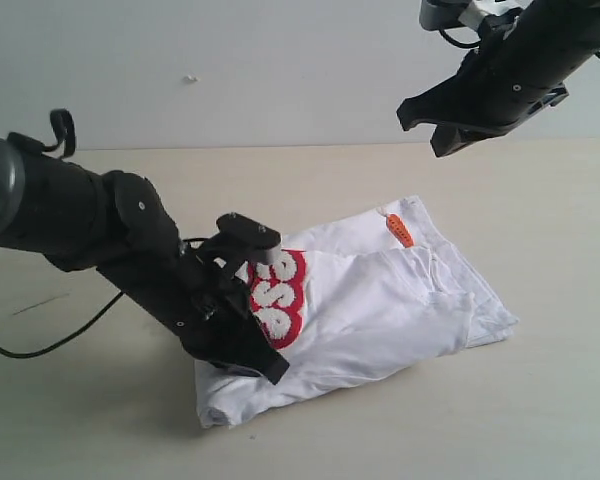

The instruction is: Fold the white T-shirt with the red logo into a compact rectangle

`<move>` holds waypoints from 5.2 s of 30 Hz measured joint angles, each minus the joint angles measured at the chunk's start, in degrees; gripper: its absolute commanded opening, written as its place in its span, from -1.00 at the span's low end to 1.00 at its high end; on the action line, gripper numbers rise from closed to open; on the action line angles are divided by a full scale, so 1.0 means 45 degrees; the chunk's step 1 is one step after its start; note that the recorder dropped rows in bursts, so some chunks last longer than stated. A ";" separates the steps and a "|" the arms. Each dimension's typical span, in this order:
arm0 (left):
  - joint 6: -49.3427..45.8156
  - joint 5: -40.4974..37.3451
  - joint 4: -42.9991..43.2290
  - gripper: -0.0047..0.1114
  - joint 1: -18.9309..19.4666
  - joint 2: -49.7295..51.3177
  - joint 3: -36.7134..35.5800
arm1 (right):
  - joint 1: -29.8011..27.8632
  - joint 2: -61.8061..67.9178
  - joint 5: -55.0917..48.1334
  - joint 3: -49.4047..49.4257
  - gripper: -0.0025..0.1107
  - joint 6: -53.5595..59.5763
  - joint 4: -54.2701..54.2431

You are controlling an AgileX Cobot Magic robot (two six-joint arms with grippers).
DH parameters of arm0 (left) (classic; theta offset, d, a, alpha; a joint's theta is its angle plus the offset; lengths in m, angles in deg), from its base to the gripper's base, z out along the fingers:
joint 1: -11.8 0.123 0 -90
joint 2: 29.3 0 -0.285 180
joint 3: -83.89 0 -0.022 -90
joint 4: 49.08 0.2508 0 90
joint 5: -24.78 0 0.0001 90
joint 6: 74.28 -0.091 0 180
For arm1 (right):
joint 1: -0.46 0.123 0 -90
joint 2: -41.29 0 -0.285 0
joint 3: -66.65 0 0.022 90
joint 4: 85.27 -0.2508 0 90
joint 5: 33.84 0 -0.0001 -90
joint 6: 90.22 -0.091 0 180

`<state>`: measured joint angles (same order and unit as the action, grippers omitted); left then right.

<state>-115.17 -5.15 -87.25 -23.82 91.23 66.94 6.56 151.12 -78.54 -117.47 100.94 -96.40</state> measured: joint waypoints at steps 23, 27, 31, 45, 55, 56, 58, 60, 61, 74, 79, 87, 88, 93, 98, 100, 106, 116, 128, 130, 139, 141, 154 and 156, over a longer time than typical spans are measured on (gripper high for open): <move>0.5471 -0.2513 0.6380 -0.92 0.3109 -0.2433 0.0068 | 0.0000 0.0302 -0.1332 0.1137 0.13 0.1742 -0.2563; 0.5502 -0.1695 0.5266 -0.92 0.3541 -0.5488 0.0068 | 0.0000 0.2030 -0.1403 0.1961 0.17 0.3295 -0.4918; 0.5475 -0.1615 0.4804 -0.92 0.3582 -0.6680 0.0068 | 0.0000 0.2990 -0.1579 0.2138 0.17 0.5650 -0.7696; 0.5096 -0.1541 0.3774 -0.92 0.3603 -0.6963 0.0068 | 0.0659 0.3985 -0.0026 0.2138 0.17 0.7158 -0.8020; 0.5044 -0.1516 0.3774 -0.92 0.3603 -0.6963 0.0068 | 0.1551 0.4312 0.0319 0.2138 -0.24 0.7523 -0.8076; 0.5044 -0.1516 0.3774 -0.92 0.3603 -0.6963 0.0068 | 0.1551 0.4336 0.0386 0.2138 -0.42 0.7493 -0.8047; 0.5044 -0.1516 0.3774 -0.92 0.3603 -0.6963 0.0068 | 0.1551 0.4367 0.0401 0.2138 -0.78 0.7493 -0.7934; 0.5044 -0.1516 0.3751 -0.92 0.3603 -0.6963 0.0068 | 0.1551 0.4387 0.0340 0.2138 -0.95 0.7493 -0.7725; 0.5044 -0.1516 0.3727 -0.92 0.3603 -0.6963 0.0068 | 0.1551 0.4387 0.0318 0.2138 -0.96 0.7493 -0.7597; 0.5044 -0.1516 0.3490 -0.92 0.3603 -0.6963 0.0068 | 0.1607 0.2827 0.0720 0.2138 -0.96 0.6924 -0.5462; 0.5044 -0.1516 0.3490 -0.92 0.3603 -0.6963 0.0068 | 0.1607 0.0786 0.1621 0.2138 -0.96 0.6579 -0.4440; 0.4962 -0.1516 0.3490 -0.92 0.3603 -0.6963 0.0068 | 0.1607 -0.0959 0.3850 0.2138 -0.96 0.5393 -0.0543; 0.4962 -0.1516 0.3490 -0.92 0.3603 -0.6963 0.0068 | 0.1607 -0.0959 0.4097 0.2138 -0.96 0.4693 0.0468; 0.4962 -0.1389 0.3484 -0.92 0.3603 -0.6963 0.0068 | 0.1607 -0.0501 0.4113 0.2138 -0.96 0.2010 0.4721; 0.4962 -0.1327 0.3431 -0.92 0.3603 -0.6963 0.0068 | 0.1607 0.0414 0.3664 0.2138 -0.90 -0.1736 1.0022; 0.4962 -0.1327 0.3431 -0.92 0.3603 -0.6963 0.0068 | 0.1607 0.0853 0.3400 0.2138 -0.77 -0.3632 1.2123; 0.4938 -0.1327 0.3366 -0.92 0.3603 -0.6963 0.0068 | 0.1607 0.1415 0.3619 0.2138 -0.18 -0.6101 1.4635; 0.4858 -0.1351 0.3062 -0.92 0.3603 -0.6963 0.0068 | 0.1607 0.1340 0.3893 0.1813 -0.95 -0.8031 1.2753; 0.4761 -0.1406 0.3008 -0.92 0.3603 -0.7611 0.0068 | 0.1768 0.3123 0.2544 0.1784 -0.96 0.2934 -0.1912; 0.4761 -0.1358 0.3008 -0.92 0.3603 -0.7962 0.0068 | 0.2010 0.3376 0.2295 0.1784 -0.96 0.3132 -0.2170; 0.4761 -0.1335 0.3008 -0.92 0.3603 -0.8977 0.0068 | 0.4236 0.3951 0.2077 0.1763 -0.96 0.2523 -0.2750; 0.4761 -0.1335 0.2924 -0.92 0.3603 -0.9097 0.0068 | 0.4742 0.4003 0.2151 0.1699 -0.96 0.2478 -0.3359; 0.4741 -0.1442 0.2765 -0.92 0.3603 -0.9453 0.0068 | 0.5731 0.3948 0.2239 0.0808 -0.96 0.2477 -0.3836; 0.4741 -0.1469 0.2731 -0.92 0.3603 -0.9476 0.0068 | 0.5731 0.3553 0.2343 0.0784 -0.96 0.2242 -0.3448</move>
<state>-93.83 -11.76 -74.96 -7.61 48.59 67.25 32.35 167.11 -68.00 -113.94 111.03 -111.92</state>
